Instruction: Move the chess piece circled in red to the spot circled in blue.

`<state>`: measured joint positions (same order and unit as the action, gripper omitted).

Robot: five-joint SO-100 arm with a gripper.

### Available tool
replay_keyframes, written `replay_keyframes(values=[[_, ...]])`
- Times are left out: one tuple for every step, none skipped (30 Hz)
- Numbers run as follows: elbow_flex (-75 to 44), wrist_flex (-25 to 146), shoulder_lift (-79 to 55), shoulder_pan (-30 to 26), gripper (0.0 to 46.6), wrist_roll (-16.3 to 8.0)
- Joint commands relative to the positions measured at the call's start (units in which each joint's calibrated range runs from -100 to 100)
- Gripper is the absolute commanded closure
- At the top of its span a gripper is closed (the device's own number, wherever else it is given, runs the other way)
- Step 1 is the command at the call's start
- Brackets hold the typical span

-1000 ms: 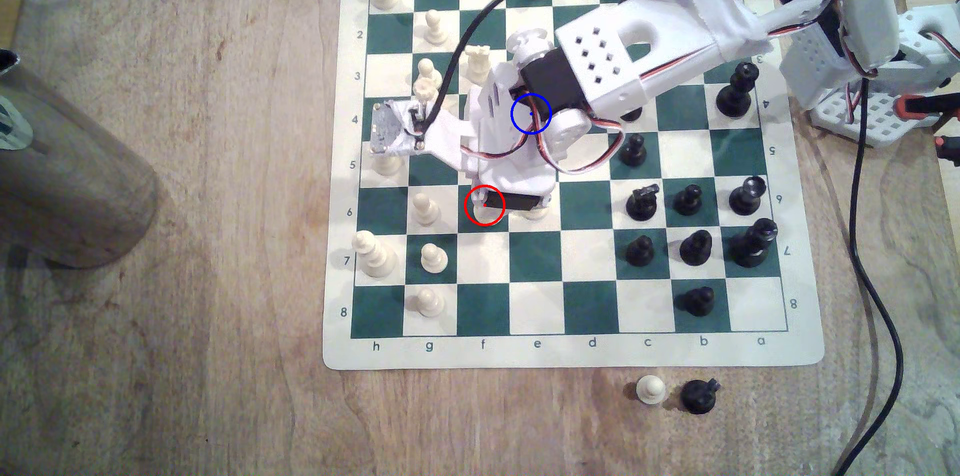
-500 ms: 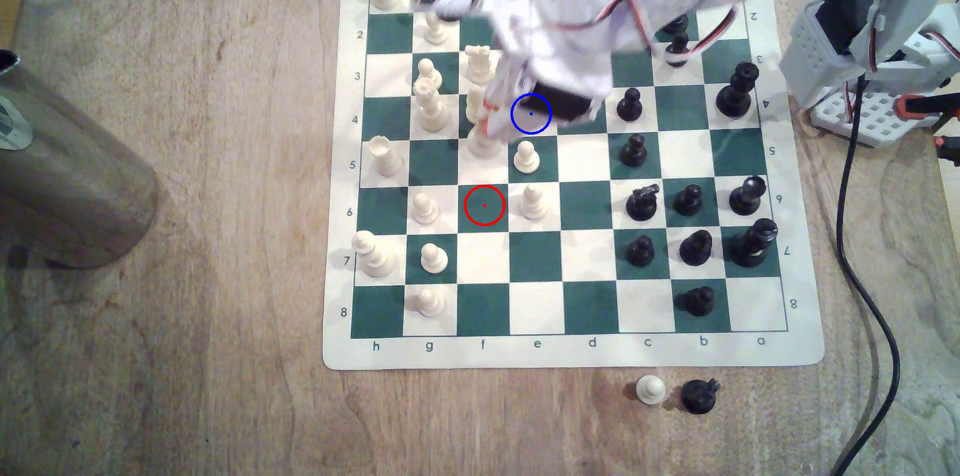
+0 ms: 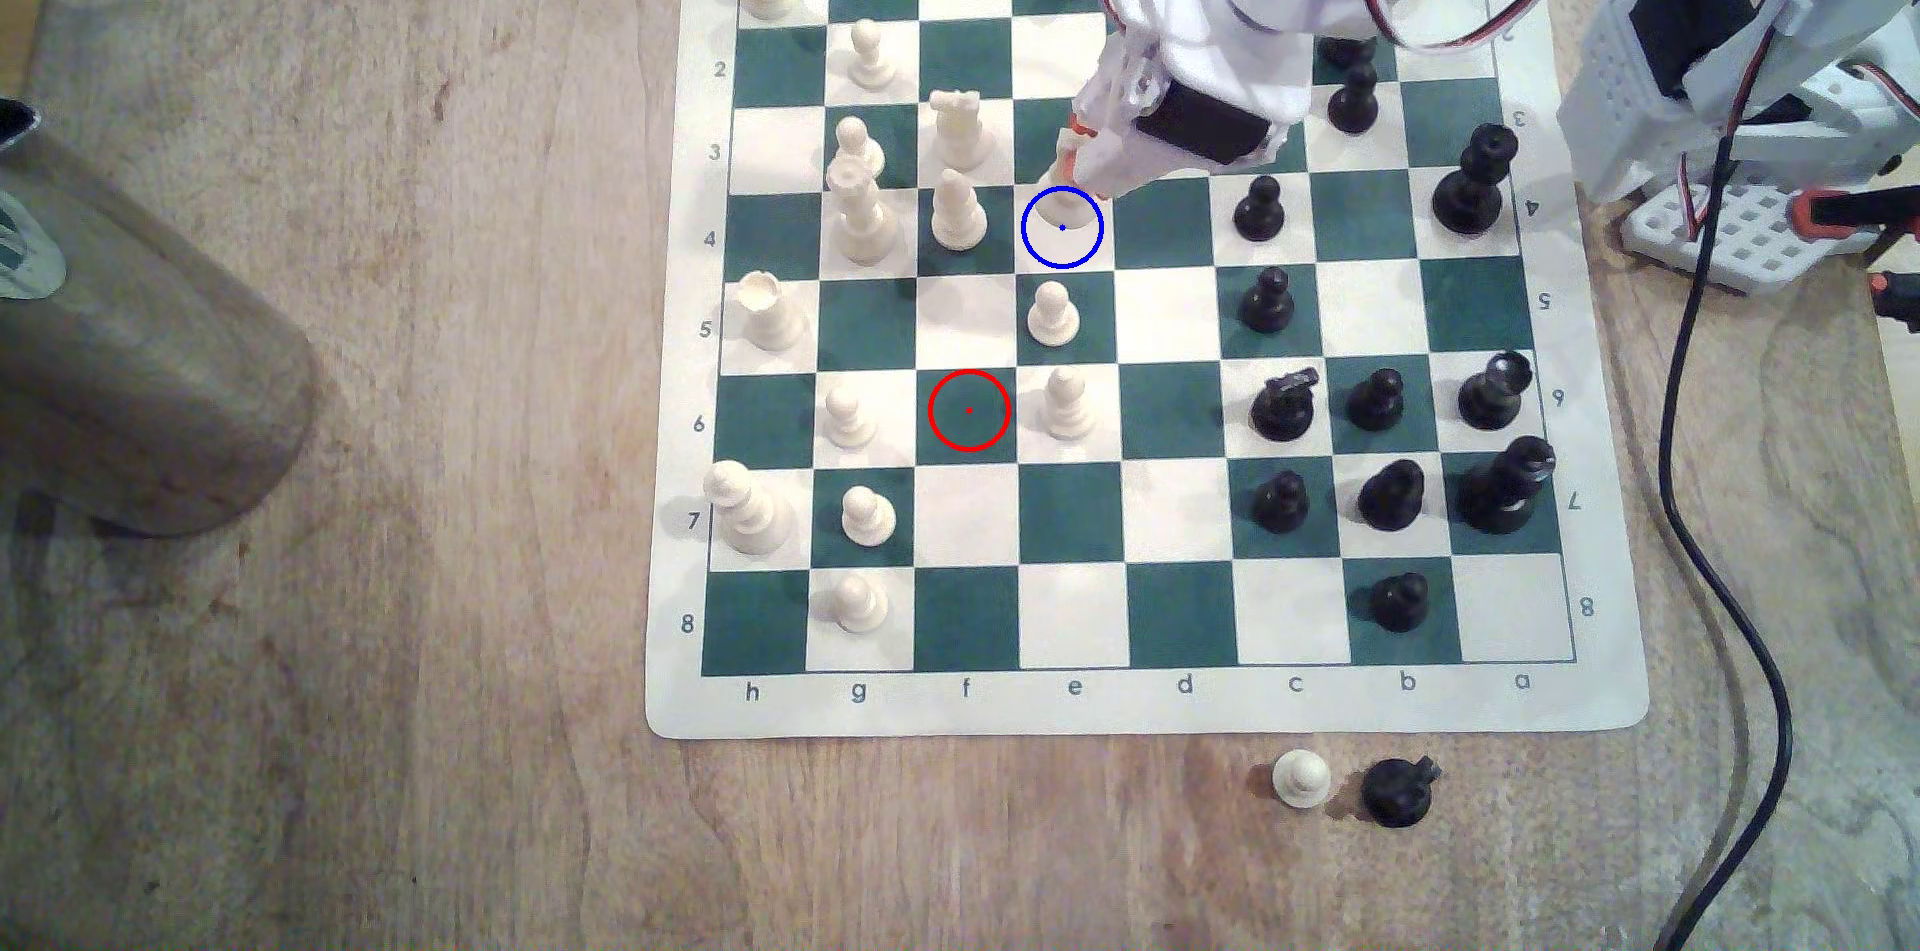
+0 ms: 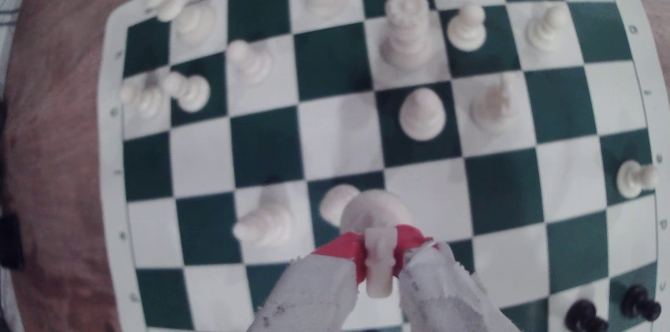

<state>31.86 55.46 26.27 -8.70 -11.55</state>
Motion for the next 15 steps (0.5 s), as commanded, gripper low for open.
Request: replay_keyframes(values=[[1.69, -4.11, 2.68, 1.08, 46.4, 0.15], [2.23, -4.68, 2.43, 1.23, 46.4, 0.15], [2.78, -5.17, 2.09, 1.31, 46.4, 0.15], [3.41, -6.07, 1.49, 1.39, 46.4, 0.15], [3.50, -6.32, 1.07, 1.39, 46.4, 0.15], [3.68, -6.65, 0.64, 1.39, 46.4, 0.15], [3.86, -6.97, 0.30, 1.39, 46.4, 0.15], [4.14, -7.38, -0.04, 1.39, 46.4, 0.15], [4.68, -8.04, -0.55, 1.31, 46.4, 0.15], [4.86, -8.20, -0.89, 1.23, 46.4, 0.20], [4.95, -8.20, -1.31, 1.15, 46.4, 0.20], [4.95, -8.20, -1.90, 1.15, 46.4, 0.24], [5.31, -8.86, -2.84, 1.23, 46.4, 0.44], [5.59, -9.18, -3.26, 1.31, 46.4, 0.49], [5.68, -9.35, -3.77, 1.39, 46.4, 0.59]])
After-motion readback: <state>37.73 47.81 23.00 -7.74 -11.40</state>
